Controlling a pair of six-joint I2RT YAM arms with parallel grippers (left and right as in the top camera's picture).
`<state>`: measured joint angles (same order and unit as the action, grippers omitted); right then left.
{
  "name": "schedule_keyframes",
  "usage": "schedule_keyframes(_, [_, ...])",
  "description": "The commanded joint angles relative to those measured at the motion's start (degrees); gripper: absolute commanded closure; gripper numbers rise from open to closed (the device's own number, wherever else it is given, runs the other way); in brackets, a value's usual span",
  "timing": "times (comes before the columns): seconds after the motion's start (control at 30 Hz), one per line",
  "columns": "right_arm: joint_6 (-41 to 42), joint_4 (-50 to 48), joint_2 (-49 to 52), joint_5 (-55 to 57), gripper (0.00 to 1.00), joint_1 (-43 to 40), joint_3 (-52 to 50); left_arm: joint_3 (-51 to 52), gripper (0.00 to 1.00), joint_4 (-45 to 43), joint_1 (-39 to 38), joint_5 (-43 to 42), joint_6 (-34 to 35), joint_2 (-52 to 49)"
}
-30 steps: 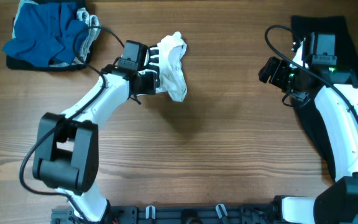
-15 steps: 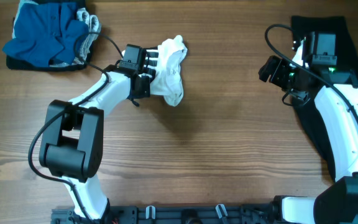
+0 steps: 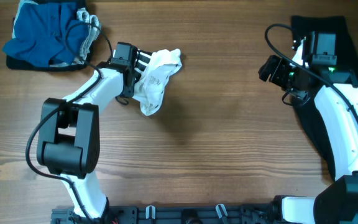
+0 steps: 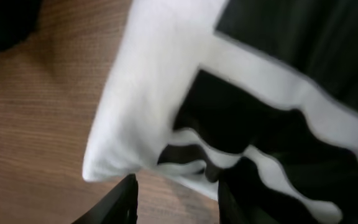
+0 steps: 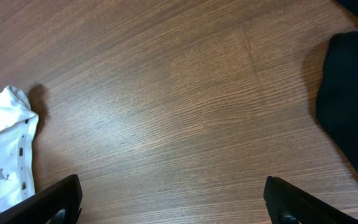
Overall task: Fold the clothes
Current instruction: 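Lift and turn the bundle with the left gripper toward the left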
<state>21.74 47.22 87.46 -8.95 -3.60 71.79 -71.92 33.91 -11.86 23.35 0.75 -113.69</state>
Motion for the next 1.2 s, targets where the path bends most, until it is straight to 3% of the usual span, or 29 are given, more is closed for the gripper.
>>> schedule_keyframes(0.0, [-0.79, -0.24, 1.60, -0.13, 0.05, -0.11, 0.48, -4.83, 0.53, 3.10, -3.96, 2.21, -1.84, 4.42])
schedule_keyframes(0.1, [-0.81, -0.24, 1.60, -0.11, 0.05, -0.11, 0.48, -6.32, 0.27, 3.28, -7.37, 1.42, -1.84, 8.92])
schedule_keyframes(0.13, [-1.16, -0.17, 1.60, -0.11, 0.05, -0.11, 0.48, -6.36, 0.22, 2.45, -9.01, -0.94, -1.84, 10.75])
schedule_keyframes(0.27, [-1.11, 0.39, 1.60, -0.11, 0.08, -0.11, 0.48, -6.36, 0.21, -1.62, -12.57, -11.21, -1.77, 11.26])
schedule_keyframes(0.37, [-1.14, 0.76, 1.60, -0.09, 0.08, -0.11, 0.48, -6.34, 0.14, -4.85, -13.44, -11.61, -1.33, 7.58])
schedule_keyframes(0.63, [-0.70, 0.79, 1.60, -0.11, 0.08, -0.11, 0.48, -6.34, 0.14, -9.51, -15.82, -13.94, -0.31, -0.28])
schedule_keyframes(1.17, [-0.74, 0.79, 1.60, -0.09, 0.08, -0.11, 0.48, -6.32, 0.18, -9.75, -16.46, -3.58, -0.33, -5.27])
